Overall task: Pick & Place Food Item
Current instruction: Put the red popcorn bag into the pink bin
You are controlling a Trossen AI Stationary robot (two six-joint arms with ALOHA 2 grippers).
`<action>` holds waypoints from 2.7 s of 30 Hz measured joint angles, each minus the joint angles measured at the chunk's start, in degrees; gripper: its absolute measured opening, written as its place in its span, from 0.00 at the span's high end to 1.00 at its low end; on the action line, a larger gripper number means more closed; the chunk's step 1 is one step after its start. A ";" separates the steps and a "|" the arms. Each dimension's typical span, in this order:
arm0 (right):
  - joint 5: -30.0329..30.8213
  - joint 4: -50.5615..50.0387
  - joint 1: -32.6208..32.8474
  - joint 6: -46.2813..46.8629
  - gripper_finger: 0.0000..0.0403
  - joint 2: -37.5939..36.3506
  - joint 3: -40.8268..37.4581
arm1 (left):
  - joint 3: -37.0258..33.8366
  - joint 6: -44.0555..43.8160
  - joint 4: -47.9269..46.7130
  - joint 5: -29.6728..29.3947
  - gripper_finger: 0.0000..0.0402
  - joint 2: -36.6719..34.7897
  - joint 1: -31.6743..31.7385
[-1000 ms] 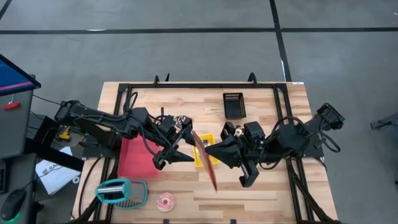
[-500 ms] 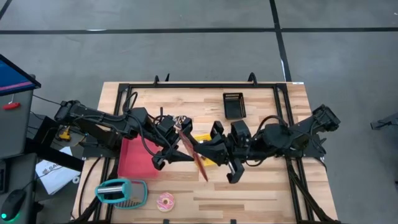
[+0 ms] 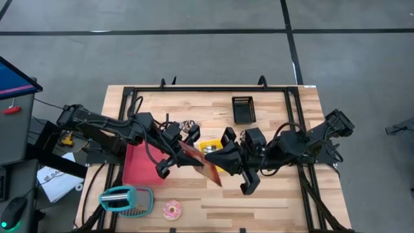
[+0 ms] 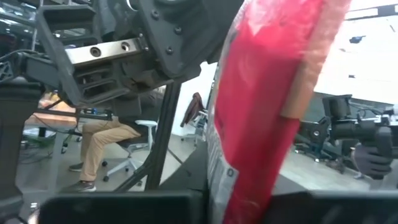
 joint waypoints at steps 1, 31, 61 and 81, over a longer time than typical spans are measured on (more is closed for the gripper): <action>-0.01 -0.02 0.03 -0.01 1.00 0.00 0.00 | 0.00 0.00 0.00 0.77 0.96 -0.02 0.00; 32.06 -29.47 9.03 8.30 0.65 -9.38 0.13 | -0.01 -15.50 -76.67 -29.62 0.96 -21.60 6.58; 40.65 -59.24 9.06 43.08 0.68 -6.97 0.09 | -29.08 -79.66 -81.44 -18.58 0.96 -23.72 -2.83; 38.99 -61.73 10.19 48.50 0.68 -6.97 0.09 | -34.51 -77.14 -74.92 -29.98 0.46 -33.71 -3.13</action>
